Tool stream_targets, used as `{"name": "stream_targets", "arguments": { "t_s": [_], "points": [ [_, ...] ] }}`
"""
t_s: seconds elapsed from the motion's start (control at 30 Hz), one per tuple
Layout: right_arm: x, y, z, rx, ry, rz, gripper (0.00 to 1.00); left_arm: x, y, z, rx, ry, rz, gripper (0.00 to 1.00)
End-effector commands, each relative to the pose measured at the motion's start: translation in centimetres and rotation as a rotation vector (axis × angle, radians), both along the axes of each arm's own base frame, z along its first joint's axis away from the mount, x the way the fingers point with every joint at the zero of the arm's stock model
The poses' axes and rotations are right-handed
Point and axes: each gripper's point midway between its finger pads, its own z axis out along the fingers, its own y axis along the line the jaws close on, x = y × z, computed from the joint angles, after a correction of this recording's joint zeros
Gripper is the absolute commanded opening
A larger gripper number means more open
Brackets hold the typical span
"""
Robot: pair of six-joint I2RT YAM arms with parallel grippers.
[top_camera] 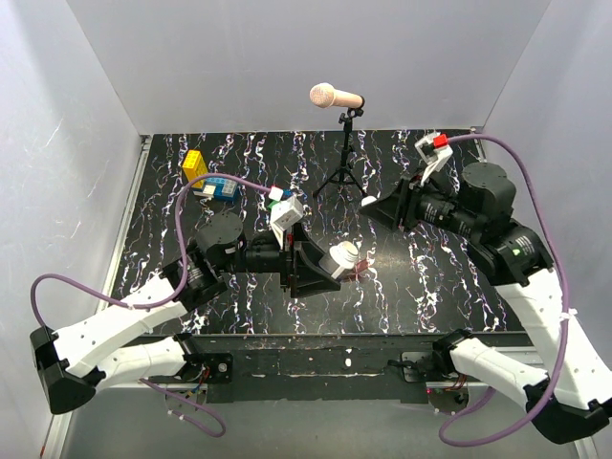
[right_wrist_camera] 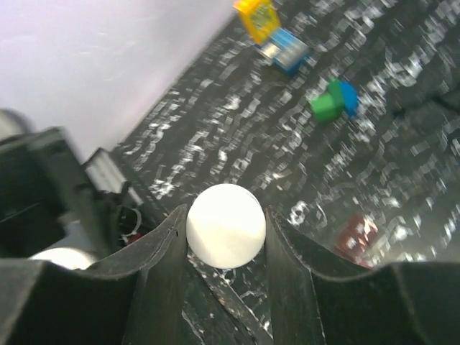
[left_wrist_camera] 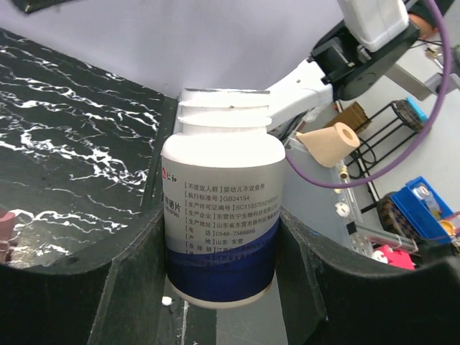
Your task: Sort the pills into containers
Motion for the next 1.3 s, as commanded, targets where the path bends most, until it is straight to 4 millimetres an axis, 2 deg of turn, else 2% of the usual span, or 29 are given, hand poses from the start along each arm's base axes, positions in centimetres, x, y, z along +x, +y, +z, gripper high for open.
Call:
{"name": "stream_targets", "arguments": {
  "t_s": [0.0, 0.17, 0.3, 0.47, 0.57, 0.83, 1.0, 1.13, 1.27],
  "points": [
    [3.5, -2.9, -5.1, -0.068, 0.142, -0.237, 0.01, 0.8, 0.9, -0.4, 0.029, -0.053, 0.077, 0.0],
    [6.0, -6.1, -12.4, -0.104, 0.322, -0.437, 0.01, 1.5, 1.2, -1.1, 0.052, -0.074, 0.119, 0.0],
    [7.2, -9.2, -18.2, -0.179, 0.406, -0.627, 0.01, 1.6, 1.4, -1.1, 0.055, -0.082, 0.126, 0.0],
    [7.8, -12.2, -23.8, -0.262, 0.468, -0.814, 0.01, 1.5, 1.4, -1.1, 0.054, -0.085, 0.123, 0.0],
    [7.9, -13.4, -26.4, -0.3, 0.508, -0.891, 0.01, 1.4, 1.5, -1.0, 0.053, -0.086, 0.123, 0.0],
    [8.1, -14.2, -32.1, -0.39, 0.634, -0.975, 0.01, 1.5, 1.4, -1.3, 0.063, -0.085, 0.126, 0.0],
    [8.2, -13.2, -34.3, -0.384, 0.685, -0.936, 0.01, 1.6, 1.4, -1.2, 0.067, -0.088, 0.125, 0.0],
    [8.2, -13.1, -35.3, -0.398, 0.705, -0.931, 0.01, 1.6, 1.5, -1.0, 0.063, -0.093, 0.129, 0.0],
    [8.2, -13.1, -35.5, -0.407, 0.707, -0.928, 0.23, 1.7, 1.5, -1.3, 0.07, -0.091, 0.131, 0.0]
  ]
}}
